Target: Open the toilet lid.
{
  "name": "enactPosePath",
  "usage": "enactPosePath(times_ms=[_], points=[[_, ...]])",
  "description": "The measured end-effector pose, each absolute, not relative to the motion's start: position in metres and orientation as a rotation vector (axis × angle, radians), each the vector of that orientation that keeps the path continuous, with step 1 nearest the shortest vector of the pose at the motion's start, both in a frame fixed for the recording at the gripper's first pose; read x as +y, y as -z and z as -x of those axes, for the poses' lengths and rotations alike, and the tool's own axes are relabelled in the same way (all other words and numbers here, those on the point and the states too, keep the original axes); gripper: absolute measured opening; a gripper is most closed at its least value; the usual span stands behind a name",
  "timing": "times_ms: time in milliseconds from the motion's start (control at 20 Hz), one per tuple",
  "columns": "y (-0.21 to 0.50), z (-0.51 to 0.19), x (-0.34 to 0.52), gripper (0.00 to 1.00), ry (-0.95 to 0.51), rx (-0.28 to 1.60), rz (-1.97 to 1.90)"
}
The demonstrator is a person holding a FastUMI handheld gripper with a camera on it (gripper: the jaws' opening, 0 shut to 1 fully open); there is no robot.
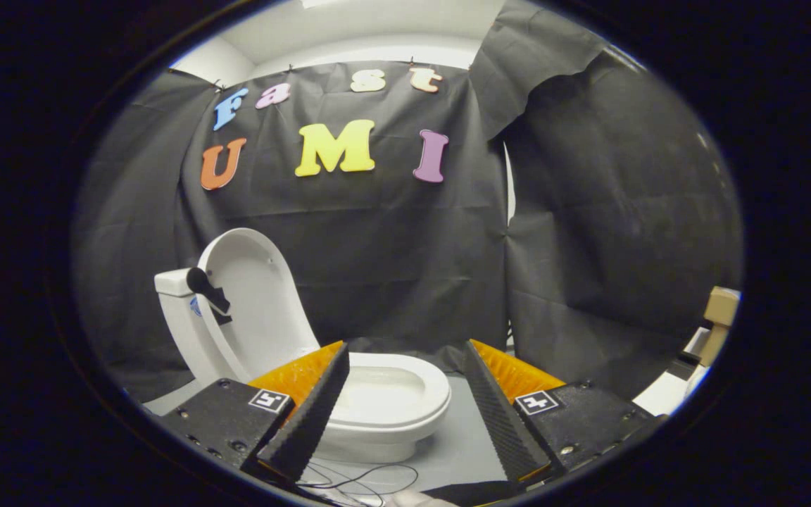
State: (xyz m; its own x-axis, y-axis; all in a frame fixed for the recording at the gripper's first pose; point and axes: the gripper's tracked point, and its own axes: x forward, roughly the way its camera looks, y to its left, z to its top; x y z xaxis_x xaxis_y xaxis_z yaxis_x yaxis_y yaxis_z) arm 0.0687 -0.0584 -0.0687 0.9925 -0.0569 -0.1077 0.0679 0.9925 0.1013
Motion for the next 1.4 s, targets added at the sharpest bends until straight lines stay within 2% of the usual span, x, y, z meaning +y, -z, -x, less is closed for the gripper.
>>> enactPosePath(times_ms=[1400], points=[[0.087, -0.066, -0.069, 1.00, 0.094, 0.137, -0.158]])
